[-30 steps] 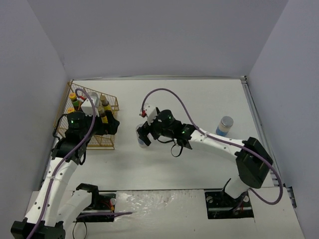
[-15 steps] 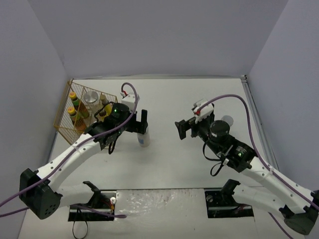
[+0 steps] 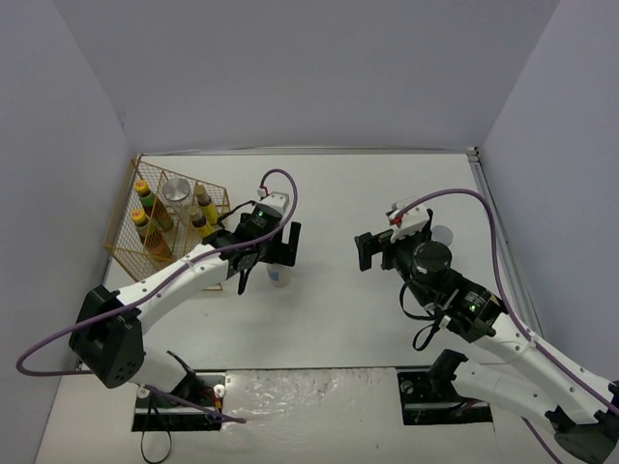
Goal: Organize the condiment bottles
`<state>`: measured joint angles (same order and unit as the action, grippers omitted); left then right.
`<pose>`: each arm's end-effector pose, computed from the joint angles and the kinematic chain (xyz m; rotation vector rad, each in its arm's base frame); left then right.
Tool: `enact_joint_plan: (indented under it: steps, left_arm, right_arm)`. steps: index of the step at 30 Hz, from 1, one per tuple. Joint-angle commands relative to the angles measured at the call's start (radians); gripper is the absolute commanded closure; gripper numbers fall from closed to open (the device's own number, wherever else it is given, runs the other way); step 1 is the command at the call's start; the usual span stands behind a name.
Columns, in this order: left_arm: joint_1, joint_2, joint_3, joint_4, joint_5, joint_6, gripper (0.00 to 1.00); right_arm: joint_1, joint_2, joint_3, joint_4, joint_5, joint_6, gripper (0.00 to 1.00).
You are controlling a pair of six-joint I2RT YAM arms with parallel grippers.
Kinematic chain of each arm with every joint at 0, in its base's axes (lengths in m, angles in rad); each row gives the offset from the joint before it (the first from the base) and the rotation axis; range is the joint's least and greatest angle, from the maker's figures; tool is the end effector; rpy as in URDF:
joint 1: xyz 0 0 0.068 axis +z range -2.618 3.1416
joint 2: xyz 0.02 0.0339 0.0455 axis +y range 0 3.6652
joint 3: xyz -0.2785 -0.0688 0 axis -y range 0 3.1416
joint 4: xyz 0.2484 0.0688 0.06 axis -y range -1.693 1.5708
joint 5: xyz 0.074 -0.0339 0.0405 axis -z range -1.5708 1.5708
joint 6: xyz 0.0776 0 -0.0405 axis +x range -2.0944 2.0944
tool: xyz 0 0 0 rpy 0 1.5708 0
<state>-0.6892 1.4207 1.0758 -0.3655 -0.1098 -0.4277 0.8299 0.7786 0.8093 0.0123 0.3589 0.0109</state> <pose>0.2732 -0.2141 0.2628 0.2442 2.3057 -0.4555 0.1650 0.1400 0.3830 -0.3404 1.5057 0.3950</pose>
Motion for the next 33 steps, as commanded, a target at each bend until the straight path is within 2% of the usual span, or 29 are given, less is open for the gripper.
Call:
enact_joint_plan:
  steps: [1,4,9,13,17,21,29,33]
  left_arm:
    - [-0.019,-0.012,0.092,-0.040,-0.056,-0.036,0.20]
    - [-0.030,-0.009,0.104,-0.064,-0.059,-0.037,0.33]
    - [-0.033,-0.053,0.140,-0.150,-0.066,-0.042,0.77]
    - [-0.032,-0.124,0.201,-0.271,-0.095,-0.037,0.95]
    - [-0.016,-0.192,0.329,-0.405,-0.162,-0.021,0.99]
    - [0.054,-0.223,0.471,-0.516,-0.220,0.006,1.00]
    - [0.400,-0.196,0.667,-0.558,-0.176,0.084,1.00]
    - [0.507,-0.143,0.712,-0.517,-0.136,0.098,1.00]
  right_arm:
    - [-0.008,0.007,0.007,0.055,0.032,0.011,0.00]
    - [-0.008,0.009,0.004,0.056,0.031,0.012,0.00]
    - [-0.008,0.000,0.000,0.056,0.030,0.012,0.00]
    - [-0.008,-0.008,-0.004,0.055,0.032,0.012,0.00]
    - [-0.009,-0.007,-0.001,0.058,0.025,0.012,0.00]
    - [-0.009,-0.012,0.001,0.060,0.023,0.014,0.00]
    - [-0.009,-0.028,-0.004,0.058,0.025,0.014,0.00]
    - [-0.009,-0.033,-0.004,0.057,0.025,0.014,0.00]
